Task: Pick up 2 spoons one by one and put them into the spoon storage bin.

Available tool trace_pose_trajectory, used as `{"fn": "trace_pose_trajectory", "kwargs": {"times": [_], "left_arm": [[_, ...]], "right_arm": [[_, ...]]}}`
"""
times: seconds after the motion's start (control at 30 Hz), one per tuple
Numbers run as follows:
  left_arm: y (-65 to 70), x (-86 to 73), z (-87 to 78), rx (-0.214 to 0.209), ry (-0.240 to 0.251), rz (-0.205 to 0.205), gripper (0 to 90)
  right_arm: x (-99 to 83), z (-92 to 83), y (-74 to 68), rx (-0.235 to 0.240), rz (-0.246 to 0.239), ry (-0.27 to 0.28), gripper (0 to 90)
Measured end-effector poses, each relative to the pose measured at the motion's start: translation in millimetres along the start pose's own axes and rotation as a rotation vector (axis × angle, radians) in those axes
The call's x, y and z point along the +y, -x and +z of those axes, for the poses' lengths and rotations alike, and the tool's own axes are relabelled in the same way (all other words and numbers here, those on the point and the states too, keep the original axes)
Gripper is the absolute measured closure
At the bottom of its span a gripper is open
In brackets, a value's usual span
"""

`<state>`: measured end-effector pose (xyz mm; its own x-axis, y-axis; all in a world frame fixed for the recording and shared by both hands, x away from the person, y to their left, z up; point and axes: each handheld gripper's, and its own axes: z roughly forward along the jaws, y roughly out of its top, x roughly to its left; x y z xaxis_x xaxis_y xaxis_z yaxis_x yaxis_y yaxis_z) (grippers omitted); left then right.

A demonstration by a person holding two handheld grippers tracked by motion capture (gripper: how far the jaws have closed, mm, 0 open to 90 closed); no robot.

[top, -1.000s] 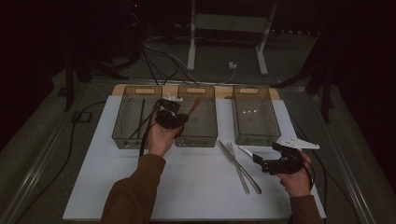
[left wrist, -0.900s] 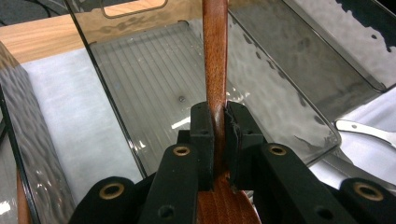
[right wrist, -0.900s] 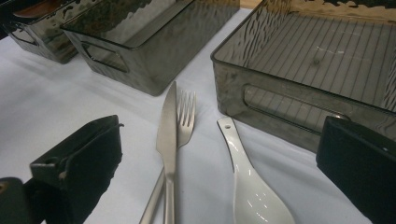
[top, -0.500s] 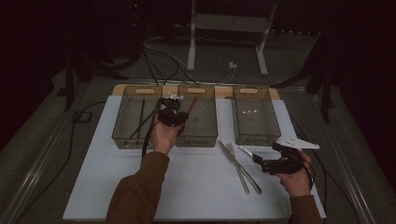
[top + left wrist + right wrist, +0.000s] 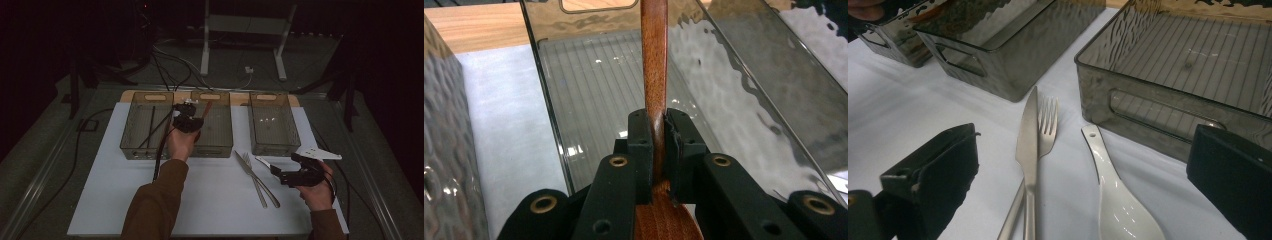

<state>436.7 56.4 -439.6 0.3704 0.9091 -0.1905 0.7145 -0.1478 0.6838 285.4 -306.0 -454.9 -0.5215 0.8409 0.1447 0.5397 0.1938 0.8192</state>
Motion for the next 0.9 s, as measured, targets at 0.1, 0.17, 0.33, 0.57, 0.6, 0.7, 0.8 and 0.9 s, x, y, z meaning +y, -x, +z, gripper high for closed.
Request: {"fn": "trace_pose_trajectory", "kwargs": {"times": [0.1,0.17,0.33,0.57,0.6,0.7,0.8,0.9], "left_arm": [[-1.4,-0.3,5.2,0.008,-0.008,-0.017,83.5],[-2.1,-0.9,8.0,0.009,-0.014,-0.025,83.4],[-2.6,-2.4,9.4,0.005,-0.019,-0.022,73.0],[-5.4,-2.3,0.2,-0.013,0.027,-0.027,45.6],[-6.1,-2.0,-2.3,-0.016,0.035,-0.026,40.1],[-8.5,-1.2,-11.4,-0.040,0.067,-0.019,36.7],[-10.2,-0.5,-19.4,-0.037,0.079,-0.007,23.3],[-12.7,-0.8,-27.4,-0.044,0.089,-0.001,15.9]], "right_arm": [[0.0,-0.4,0.0,0.001,0.002,0.002,0.1],[0.0,-0.8,-0.2,0.001,0.004,0.002,0.1],[-0.4,-1.3,0.6,0.000,0.006,0.001,0.1],[-0.6,-1.6,1.1,-0.001,0.007,0.004,0.1],[-0.6,-1.5,1.2,-0.001,0.007,0.004,0.0],[-0.5,-1.3,1.4,0.001,0.010,0.001,0.0],[-0.6,-0.5,1.5,0.002,0.009,-0.003,0.0],[-0.6,0.0,1.9,0.004,0.011,-0.011,0.0]]}}
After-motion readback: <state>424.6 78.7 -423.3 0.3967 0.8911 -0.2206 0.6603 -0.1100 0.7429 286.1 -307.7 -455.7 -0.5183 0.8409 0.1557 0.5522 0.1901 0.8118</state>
